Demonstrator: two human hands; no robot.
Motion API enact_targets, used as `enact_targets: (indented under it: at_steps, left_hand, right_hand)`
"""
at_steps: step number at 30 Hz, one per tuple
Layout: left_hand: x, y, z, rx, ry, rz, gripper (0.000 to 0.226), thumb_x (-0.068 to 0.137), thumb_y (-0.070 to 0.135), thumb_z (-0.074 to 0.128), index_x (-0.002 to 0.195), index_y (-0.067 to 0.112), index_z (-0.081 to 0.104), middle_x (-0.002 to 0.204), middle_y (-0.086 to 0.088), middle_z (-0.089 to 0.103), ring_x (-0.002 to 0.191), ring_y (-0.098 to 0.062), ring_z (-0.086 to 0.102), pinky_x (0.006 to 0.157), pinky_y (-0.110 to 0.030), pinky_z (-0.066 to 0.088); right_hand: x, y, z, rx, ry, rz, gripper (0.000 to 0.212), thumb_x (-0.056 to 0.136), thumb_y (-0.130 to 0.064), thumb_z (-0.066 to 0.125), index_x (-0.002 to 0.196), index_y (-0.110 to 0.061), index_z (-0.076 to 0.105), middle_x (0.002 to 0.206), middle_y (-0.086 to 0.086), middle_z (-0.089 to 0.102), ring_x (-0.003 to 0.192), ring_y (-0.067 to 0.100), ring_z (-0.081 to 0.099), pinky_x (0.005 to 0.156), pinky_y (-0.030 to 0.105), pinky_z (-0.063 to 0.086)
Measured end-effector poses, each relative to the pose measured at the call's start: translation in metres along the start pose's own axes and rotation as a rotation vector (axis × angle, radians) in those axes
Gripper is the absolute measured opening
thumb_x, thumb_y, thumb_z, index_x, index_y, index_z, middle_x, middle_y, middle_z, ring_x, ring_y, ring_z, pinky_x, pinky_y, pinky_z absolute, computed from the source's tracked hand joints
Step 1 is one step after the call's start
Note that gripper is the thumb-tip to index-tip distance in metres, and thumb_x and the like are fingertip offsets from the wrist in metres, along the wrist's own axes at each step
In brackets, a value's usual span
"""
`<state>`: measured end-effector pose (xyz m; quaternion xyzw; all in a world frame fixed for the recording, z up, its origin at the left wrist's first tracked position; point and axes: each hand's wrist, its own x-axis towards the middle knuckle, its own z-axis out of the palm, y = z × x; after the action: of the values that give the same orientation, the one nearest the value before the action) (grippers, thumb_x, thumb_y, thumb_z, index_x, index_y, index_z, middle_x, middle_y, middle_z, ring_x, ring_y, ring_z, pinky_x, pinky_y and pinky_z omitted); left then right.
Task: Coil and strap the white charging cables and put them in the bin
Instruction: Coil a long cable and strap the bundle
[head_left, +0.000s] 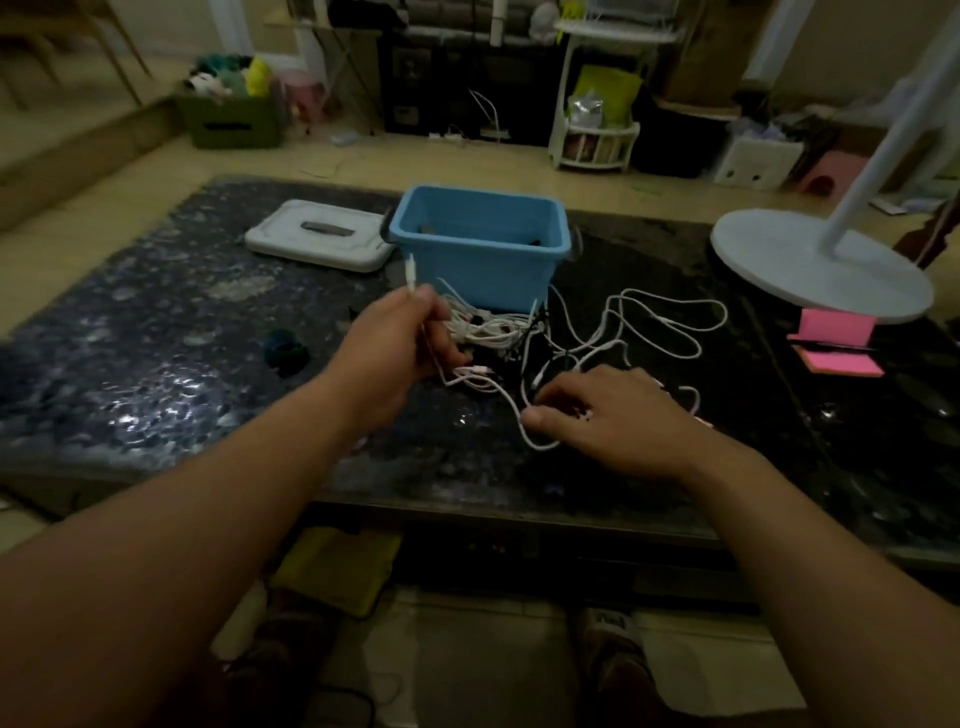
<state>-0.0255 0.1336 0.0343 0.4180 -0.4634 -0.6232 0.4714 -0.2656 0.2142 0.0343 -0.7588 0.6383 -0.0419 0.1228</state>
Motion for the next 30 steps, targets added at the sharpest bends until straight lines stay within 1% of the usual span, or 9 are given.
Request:
enact_targets:
  at_steps: [4, 8, 12, 16, 20, 22, 25, 27, 30]
  left_hand:
    - [0.009, 0.019, -0.039, -0.175, 0.143, -0.042, 0.033, 0.113, 0.03, 0.036, 0.093, 0.013, 0.056, 0.062, 0.0, 0.041, 0.052, -0.014, 0.034, 0.051, -0.028, 0.034]
    - [0.013, 0.015, -0.055, -0.01, 0.149, -0.044, 0.033, 0.113, 0.033, 0.037, 0.096, 0.014, 0.058, 0.064, -0.001, 0.04, 0.049, -0.012, 0.026, 0.046, -0.026, 0.018]
    - [0.011, 0.009, -0.043, 0.329, 0.018, 0.004, 0.038, 0.113, 0.036, 0.039, 0.11, 0.012, 0.069, 0.075, -0.007, 0.057, 0.051, -0.013, 0.042, 0.045, -0.023, 0.032]
    - [0.006, -0.004, -0.021, 0.389, -0.175, 0.02, 0.038, 0.114, 0.035, 0.04, 0.129, 0.018, 0.07, 0.111, -0.008, 0.078, 0.098, -0.018, 0.074, 0.078, -0.023, 0.058]
    - [0.005, -0.017, 0.002, 0.102, -0.247, -0.093, 0.035, 0.115, 0.025, 0.038, 0.132, 0.01, 0.064, 0.124, -0.026, 0.071, 0.112, -0.036, 0.071, 0.101, -0.048, 0.058]
    - [0.007, -0.021, 0.007, 0.019, -0.245, -0.161, 0.035, 0.114, 0.03, 0.038, 0.129, 0.014, 0.065, 0.116, -0.028, 0.073, 0.108, -0.045, 0.071, 0.103, -0.056, 0.054]
    - [0.008, -0.017, 0.012, -0.083, -0.235, -0.288, 0.038, 0.113, 0.029, 0.036, 0.127, 0.007, 0.063, 0.087, -0.016, 0.07, 0.079, -0.033, 0.073, 0.086, -0.05, 0.058]
    - [0.007, -0.013, 0.021, -0.12, -0.238, -0.347, 0.031, 0.108, 0.023, 0.036, 0.106, 0.007, 0.063, 0.07, -0.006, 0.052, 0.061, -0.025, 0.062, 0.07, -0.046, 0.062]
    - [0.003, -0.013, 0.034, -0.043, -0.221, -0.34, 0.025, 0.105, 0.023, 0.04, 0.081, 0.021, 0.048, 0.064, 0.001, 0.031, 0.046, -0.013, 0.028, 0.04, -0.021, 0.031]
  right_hand:
    - [0.012, -0.014, -0.001, 0.071, 0.107, -0.099, 0.052, 0.082, -0.088, 0.045, 0.095, -0.046, 0.072, 0.085, -0.024, 0.071, 0.086, -0.003, 0.065, 0.096, 0.041, 0.05]
    - [0.029, -0.032, -0.007, 0.414, 0.209, -0.067, 0.027, 0.093, -0.055, 0.069, 0.085, -0.029, 0.073, 0.076, -0.01, 0.071, 0.069, 0.002, 0.063, 0.07, 0.032, 0.053]
    - [0.05, -0.046, -0.019, 0.581, 0.149, -0.045, 0.025, 0.099, -0.047, 0.066, 0.091, -0.024, 0.071, 0.075, -0.009, 0.069, 0.061, 0.002, 0.06, 0.057, 0.017, 0.044]
    - [0.071, -0.05, -0.01, 0.683, 0.269, 0.006, 0.037, 0.103, -0.046, 0.061, 0.082, -0.017, 0.07, 0.058, -0.019, 0.06, 0.054, -0.005, 0.052, 0.051, 0.011, 0.036]
    - [0.084, -0.056, -0.004, 0.708, 0.332, 0.035, 0.039, 0.104, -0.043, 0.062, 0.081, -0.012, 0.069, 0.067, -0.008, 0.065, 0.056, -0.004, 0.053, 0.052, 0.011, 0.039]
    - [0.087, -0.058, -0.004, 0.696, 0.349, 0.042, 0.037, 0.104, -0.042, 0.063, 0.08, -0.014, 0.067, 0.07, -0.005, 0.065, 0.058, -0.003, 0.054, 0.053, 0.011, 0.039]
    - [0.087, -0.059, -0.001, 0.705, 0.379, 0.067, 0.037, 0.103, -0.042, 0.064, 0.079, -0.013, 0.066, 0.065, -0.003, 0.065, 0.056, -0.002, 0.055, 0.05, 0.012, 0.038]
    - [0.086, -0.058, 0.001, 0.735, 0.381, 0.086, 0.037, 0.103, -0.043, 0.064, 0.082, -0.012, 0.066, 0.064, 0.0, 0.068, 0.055, 0.002, 0.059, 0.049, 0.017, 0.042]
    - [0.083, -0.05, -0.001, 0.644, 0.426, 0.084, 0.038, 0.102, -0.048, 0.063, 0.082, -0.016, 0.064, 0.069, -0.003, 0.063, 0.06, 0.003, 0.054, 0.055, 0.021, 0.04]
